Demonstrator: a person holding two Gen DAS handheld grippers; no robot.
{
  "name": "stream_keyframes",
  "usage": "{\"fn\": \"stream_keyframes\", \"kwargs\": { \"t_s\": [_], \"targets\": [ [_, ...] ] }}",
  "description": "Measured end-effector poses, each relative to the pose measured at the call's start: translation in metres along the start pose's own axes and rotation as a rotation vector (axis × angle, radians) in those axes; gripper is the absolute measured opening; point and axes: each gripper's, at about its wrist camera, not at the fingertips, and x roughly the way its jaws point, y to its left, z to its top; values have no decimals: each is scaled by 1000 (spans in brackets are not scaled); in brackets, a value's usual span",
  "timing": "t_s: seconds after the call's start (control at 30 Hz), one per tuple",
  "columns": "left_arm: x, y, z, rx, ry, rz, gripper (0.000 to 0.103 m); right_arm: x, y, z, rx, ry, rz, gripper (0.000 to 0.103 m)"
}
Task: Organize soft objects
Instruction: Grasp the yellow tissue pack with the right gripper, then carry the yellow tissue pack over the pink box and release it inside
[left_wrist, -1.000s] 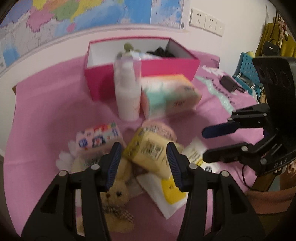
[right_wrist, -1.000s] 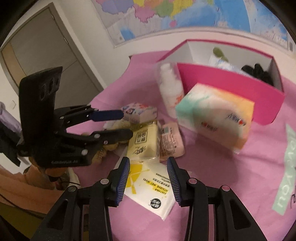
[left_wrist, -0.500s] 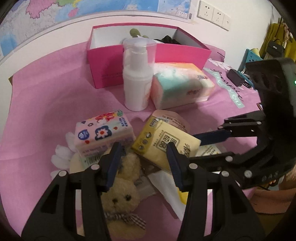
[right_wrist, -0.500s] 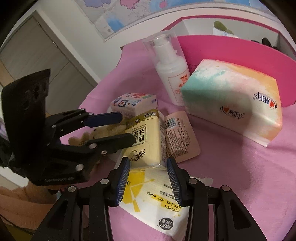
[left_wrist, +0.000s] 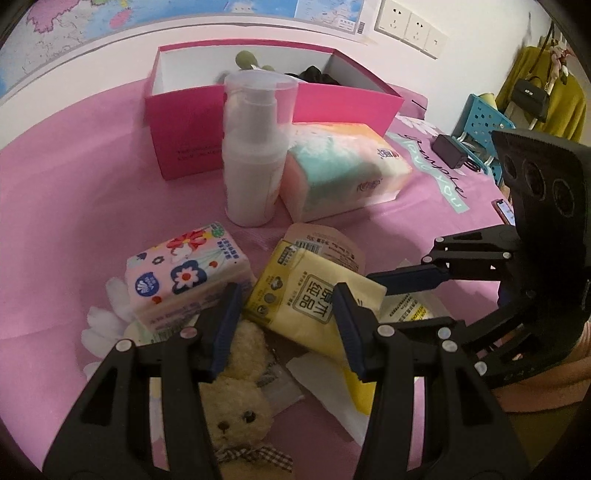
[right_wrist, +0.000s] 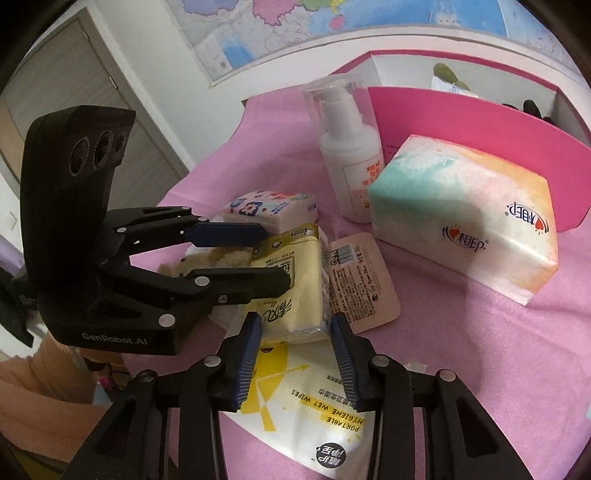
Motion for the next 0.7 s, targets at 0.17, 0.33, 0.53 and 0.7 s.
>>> {"fn": "stream_keyframes", "kwargs": {
  "t_s": [0.17,0.33,0.53,0.7],
  "targets": [
    [0,2,-2,-13,9,-35,53,-5,-3,1,-23,-11,-19,36],
    [0,-9,-6,11,16,-52,53,-15,-16,1,-4,-36,-48,32],
    [5,-17,-7,25,29,-77,54,-17,-31,3,79,-35,-7,35],
    [8,-10,-7,-5,43,-99,57,-10,-36,0,117,-21,18,40]
  ]
}}
